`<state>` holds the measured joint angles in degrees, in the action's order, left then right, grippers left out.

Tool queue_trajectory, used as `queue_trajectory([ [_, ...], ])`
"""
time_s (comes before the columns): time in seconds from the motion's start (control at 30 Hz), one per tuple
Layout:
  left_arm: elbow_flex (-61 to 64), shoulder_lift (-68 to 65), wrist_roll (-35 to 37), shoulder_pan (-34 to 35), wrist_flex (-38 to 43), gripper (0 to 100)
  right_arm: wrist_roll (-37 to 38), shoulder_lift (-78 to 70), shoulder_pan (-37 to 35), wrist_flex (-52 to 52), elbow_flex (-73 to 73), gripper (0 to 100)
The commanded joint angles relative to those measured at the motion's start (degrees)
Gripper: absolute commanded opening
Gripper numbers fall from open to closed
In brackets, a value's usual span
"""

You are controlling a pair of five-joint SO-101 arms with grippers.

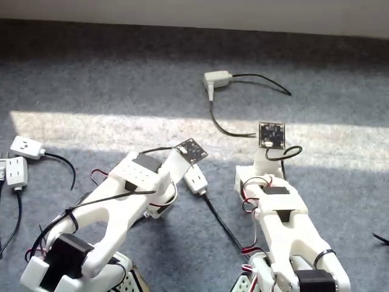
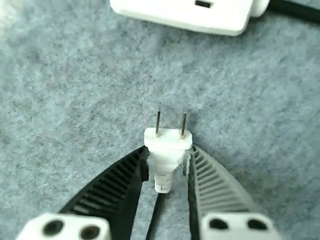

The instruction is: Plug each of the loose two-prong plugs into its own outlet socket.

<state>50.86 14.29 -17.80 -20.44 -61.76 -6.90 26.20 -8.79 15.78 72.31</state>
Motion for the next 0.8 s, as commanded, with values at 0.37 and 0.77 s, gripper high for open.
queue_trajectory([
  [0.37, -4.4, 0.7, 0.7, 2.2, 2.5, 6, -0.3, 1.4, -0.7, -1.5, -1.4, 27.9],
  [0.77, -12.2, 0.7, 13.8, -18.8, 2.9, 6, -6.0, 1.8, 5.9, -1.3, -3.1, 27.9],
])
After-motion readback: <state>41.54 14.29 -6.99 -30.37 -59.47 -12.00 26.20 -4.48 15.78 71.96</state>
